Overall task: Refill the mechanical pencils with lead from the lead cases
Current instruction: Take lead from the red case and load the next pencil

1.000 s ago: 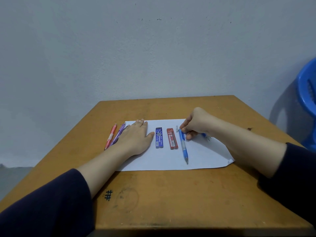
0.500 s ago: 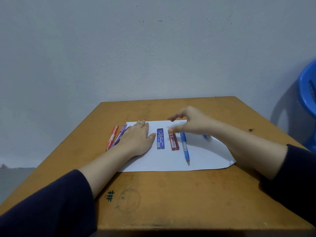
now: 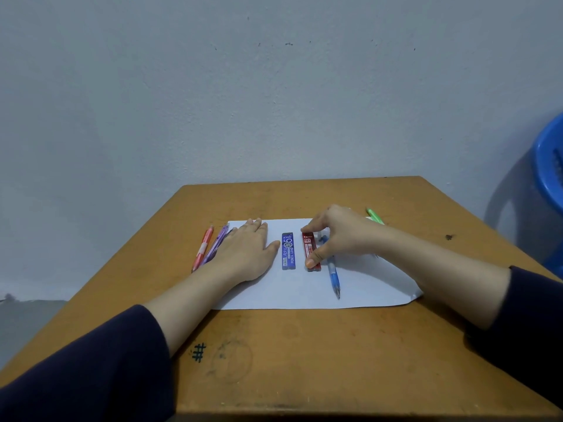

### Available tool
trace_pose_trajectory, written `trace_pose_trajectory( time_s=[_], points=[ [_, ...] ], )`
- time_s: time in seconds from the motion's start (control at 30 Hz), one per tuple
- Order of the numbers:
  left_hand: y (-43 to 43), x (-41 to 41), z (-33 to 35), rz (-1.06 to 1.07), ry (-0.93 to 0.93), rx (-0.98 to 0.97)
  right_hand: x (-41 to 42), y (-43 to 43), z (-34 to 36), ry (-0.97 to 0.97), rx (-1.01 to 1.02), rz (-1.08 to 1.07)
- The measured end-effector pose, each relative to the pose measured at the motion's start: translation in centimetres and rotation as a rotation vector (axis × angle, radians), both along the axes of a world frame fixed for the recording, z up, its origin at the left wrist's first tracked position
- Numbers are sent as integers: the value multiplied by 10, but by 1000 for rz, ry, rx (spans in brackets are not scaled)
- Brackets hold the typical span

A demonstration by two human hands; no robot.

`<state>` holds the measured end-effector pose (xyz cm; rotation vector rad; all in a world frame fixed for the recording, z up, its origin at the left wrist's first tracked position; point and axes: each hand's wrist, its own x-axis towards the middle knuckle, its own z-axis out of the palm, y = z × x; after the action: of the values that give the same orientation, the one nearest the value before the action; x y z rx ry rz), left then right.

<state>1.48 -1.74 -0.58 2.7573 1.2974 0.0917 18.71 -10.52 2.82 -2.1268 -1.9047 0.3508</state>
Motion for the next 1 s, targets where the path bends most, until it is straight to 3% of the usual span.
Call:
trace_pose_trajectory(
  time_s=[0.23, 0.67, 0.83, 1.0],
  points=[
    [1, 0, -2, -13, -160, -26, -9, -2, 3, 138, 236, -86],
    [-22, -1, 11, -256, -636, 156, -7, -3, 6, 1028, 509, -179],
    [-19, 0, 7, -355, -768, 365, -11, -6, 11, 1233, 545, -179],
    [-15, 0, 6, -376, -766, 432, -10, -7, 11, 1345, 484, -147]
  ],
)
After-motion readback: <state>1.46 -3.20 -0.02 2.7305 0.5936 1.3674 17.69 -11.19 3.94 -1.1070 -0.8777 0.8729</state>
